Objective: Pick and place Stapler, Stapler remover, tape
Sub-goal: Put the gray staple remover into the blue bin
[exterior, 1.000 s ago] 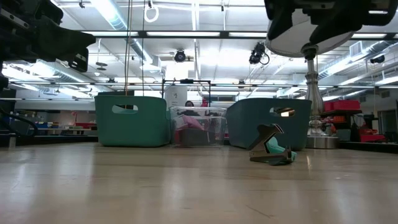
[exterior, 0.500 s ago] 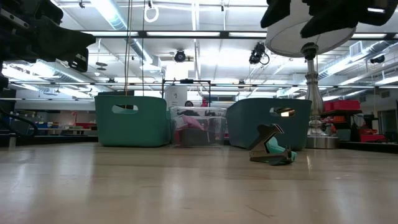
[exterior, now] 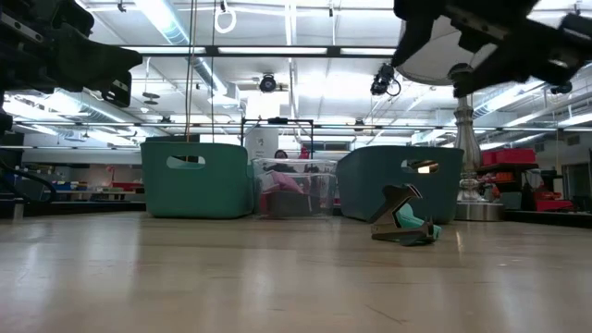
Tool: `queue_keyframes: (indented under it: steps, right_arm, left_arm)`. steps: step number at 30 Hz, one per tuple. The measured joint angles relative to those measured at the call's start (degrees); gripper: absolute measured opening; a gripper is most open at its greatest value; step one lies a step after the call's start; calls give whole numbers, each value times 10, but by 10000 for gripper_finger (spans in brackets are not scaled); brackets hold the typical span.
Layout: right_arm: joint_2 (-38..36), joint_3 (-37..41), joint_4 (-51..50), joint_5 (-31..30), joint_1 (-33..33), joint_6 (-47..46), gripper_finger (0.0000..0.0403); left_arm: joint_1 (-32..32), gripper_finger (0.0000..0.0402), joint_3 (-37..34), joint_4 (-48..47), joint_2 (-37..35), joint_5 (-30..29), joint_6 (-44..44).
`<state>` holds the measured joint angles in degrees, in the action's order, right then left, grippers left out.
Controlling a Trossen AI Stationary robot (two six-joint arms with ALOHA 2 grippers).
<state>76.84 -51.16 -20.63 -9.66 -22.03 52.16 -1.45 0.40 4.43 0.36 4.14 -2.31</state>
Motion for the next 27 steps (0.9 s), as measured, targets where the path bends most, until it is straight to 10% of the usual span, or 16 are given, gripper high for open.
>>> queue_keyframes:
  steps: [27]
  right_arm:
    - [0, 156, 211, 55, 1, 104, 302]
  left_arm:
    - [0, 3, 0, 0, 0, 0, 0]
